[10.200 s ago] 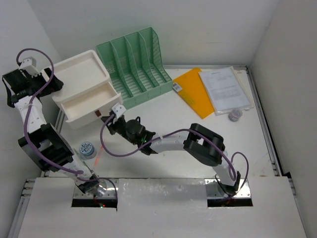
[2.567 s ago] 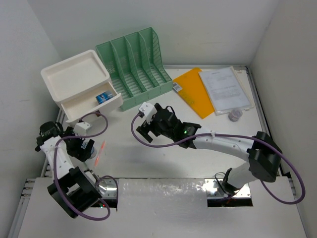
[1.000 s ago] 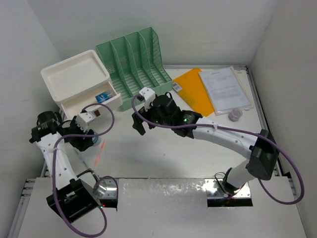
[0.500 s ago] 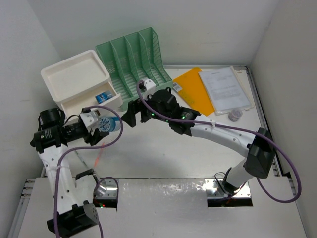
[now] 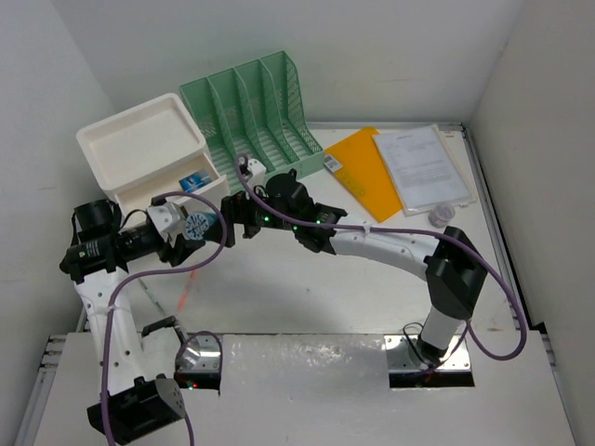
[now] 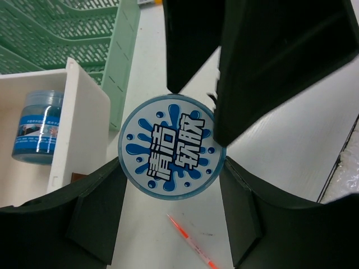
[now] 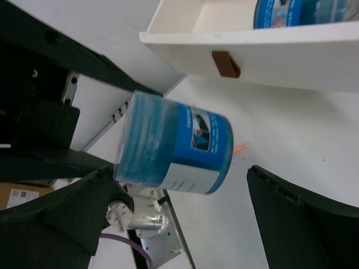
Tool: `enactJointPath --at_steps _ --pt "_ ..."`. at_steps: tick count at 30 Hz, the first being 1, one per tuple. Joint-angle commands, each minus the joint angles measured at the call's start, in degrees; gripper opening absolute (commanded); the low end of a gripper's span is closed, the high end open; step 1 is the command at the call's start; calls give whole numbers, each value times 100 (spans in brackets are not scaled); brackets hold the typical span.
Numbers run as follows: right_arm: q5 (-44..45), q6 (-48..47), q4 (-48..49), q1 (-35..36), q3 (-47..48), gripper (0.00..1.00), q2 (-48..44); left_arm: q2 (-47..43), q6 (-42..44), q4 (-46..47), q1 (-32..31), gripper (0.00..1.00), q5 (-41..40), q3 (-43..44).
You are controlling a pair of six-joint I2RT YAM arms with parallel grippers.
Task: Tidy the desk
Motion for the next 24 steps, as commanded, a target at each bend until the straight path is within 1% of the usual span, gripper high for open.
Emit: enactJointPath --at_steps 1,6,11,14,17,18,19,20,21,23,24 --pt "-259 81 259 103 321 99 10 -80 -241 577 -43 0 425 59" --pt "-373 195 240 139 480 99 168 -80 -197 577 -43 0 513 77" --pt "-619 792 794 139 603 99 466 -62 84 357 -43 0 627 95" --pt "-619 968 768 139 796 95 625 -80 93 331 -43 0 636 130" --pt "-628 1162 925 139 858 71 748 -88 242 252 -43 0 698 147" --pt "-645 1206 970 139 875 54 791 -88 277 225 -43 0 706 147" --pt "-654 1250 988 139 910 45 818 -88 347 181 -43 0 733 147" --pt "-654 1259 1005 139 920 39 827 -88 383 146 -43 0 742 147" --pt "-637 1250 1005 139 920 23 818 -97 400 128 -43 0 733 147" --pt "-541 1163 944 139 885 10 748 -97 375 154 -52 0 637 147" --pt "-357 1032 918 139 850 0 652 -88 331 172 -43 5 506 147"
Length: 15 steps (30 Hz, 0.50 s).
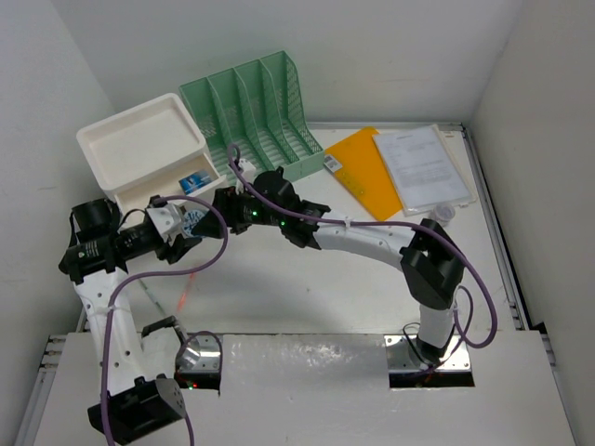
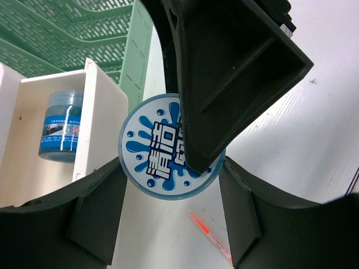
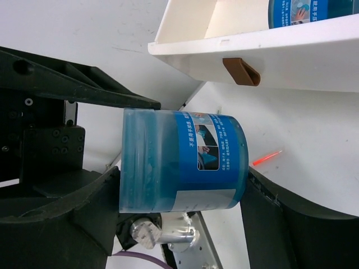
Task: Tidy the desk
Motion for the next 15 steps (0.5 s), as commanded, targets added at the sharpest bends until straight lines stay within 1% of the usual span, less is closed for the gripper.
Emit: enactJointPath --at_steps 1,2,3,4,5,8,9,10,12,14,15 --pt "123 -82 487 139 249 0 -203 -64 68 -92 -60 17 529 156" --pt "185 -152 443 139 248 0 -247 -56 51 -92 -60 33 432 200" --pt "237 -318 373 139 257 0 -282 -64 42 -101 -60 69 309 235" --pt "316 -398 294 139 352 0 -326 -64 -2 -145 -60 94 73 279" --pt "361 -495 93 139 423 0 -344 -56 -63 -171 -60 100 -60 444" --pt "755 -1118 -584 139 879 0 -397 -21 -738 -23 -60 100 -823 910" --pt "896 -1485 -760 139 1159 0 -406 -29 -1402 352 -60 100 -1322 1008" --pt "1193 -1654 -1057 139 1284 0 -414 -12 -1661 521 -52 99 -1579 1191" --pt "1502 -2181 -1366 139 1626 0 -415 50 -2196 724 -52 99 -2001 1412" --pt "1950 -2611 -1482 139 1768 0 -414 216 -2776 944 -52 100 -2274 1824" --pt "2048 -2744 -1534 139 1838 0 -423 313 -3380 1171 -52 100 -2702 1983"
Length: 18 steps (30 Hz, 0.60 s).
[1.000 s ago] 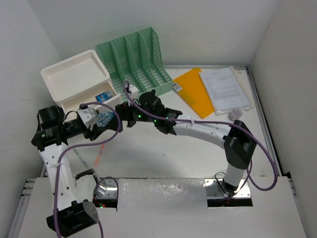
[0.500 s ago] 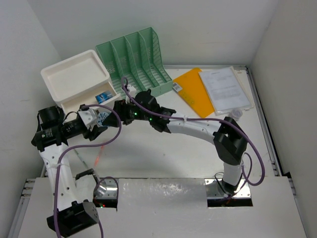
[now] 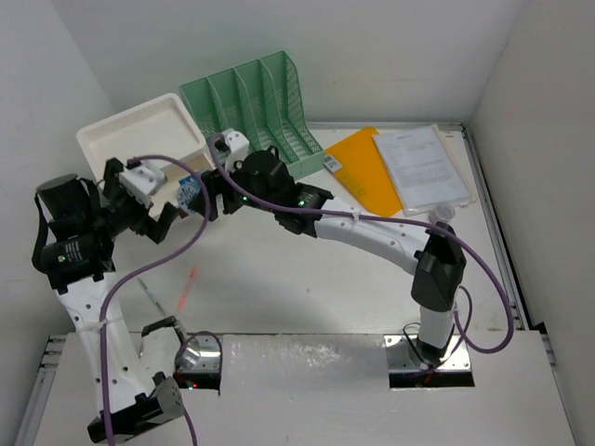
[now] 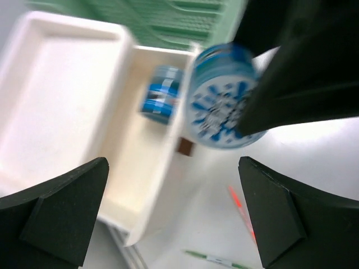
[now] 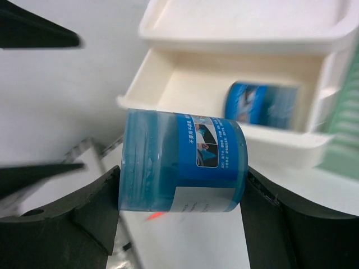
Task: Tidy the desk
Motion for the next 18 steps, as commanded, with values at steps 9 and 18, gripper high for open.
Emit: enactJointPath --at_steps 9,18 --pt "1215 -1722 77 -14 1400 0 54 2038 -3871 1795 1955 100 -1029 1742" --pt "-413 -2785 1076 73 3020 0 2023 2656 -4646 2963 2029 100 -1388 1314"
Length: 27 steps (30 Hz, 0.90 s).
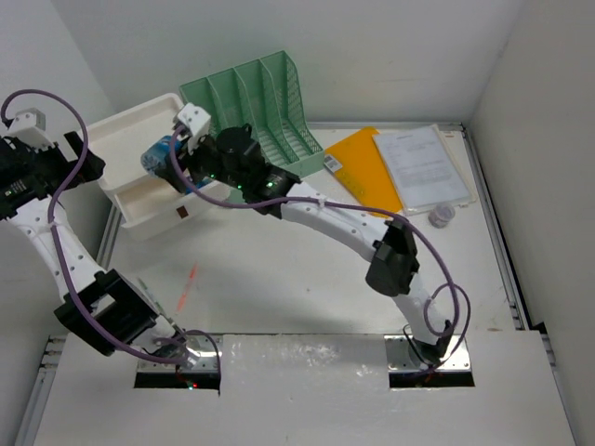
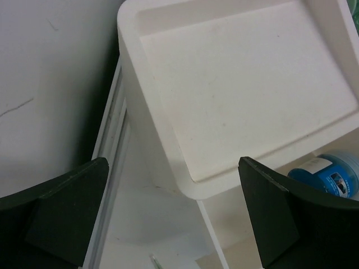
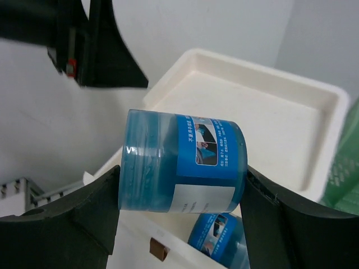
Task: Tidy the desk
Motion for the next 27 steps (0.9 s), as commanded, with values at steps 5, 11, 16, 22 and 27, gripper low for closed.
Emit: enactJointPath --at_steps 5,11,16,22,27 --pt "-767 -451 1147 139 950 0 1223 -9 -437 1018 -6 99 -200 -180" --pt "-372 -785 1418 324 752 0 1400 132 -314 1132 -6 100 -130 -304" --pt "-117 -741 1365 333 919 46 1638 141 -252 1185 -146 100 -147 -383" --pt "-126 -829 1199 376 736 93 1436 220 -182 1220 -454 100 -472 -409" --pt "-117 -1101 1102 499 453 99 857 352 -287 1369 -542 100 -666 -401"
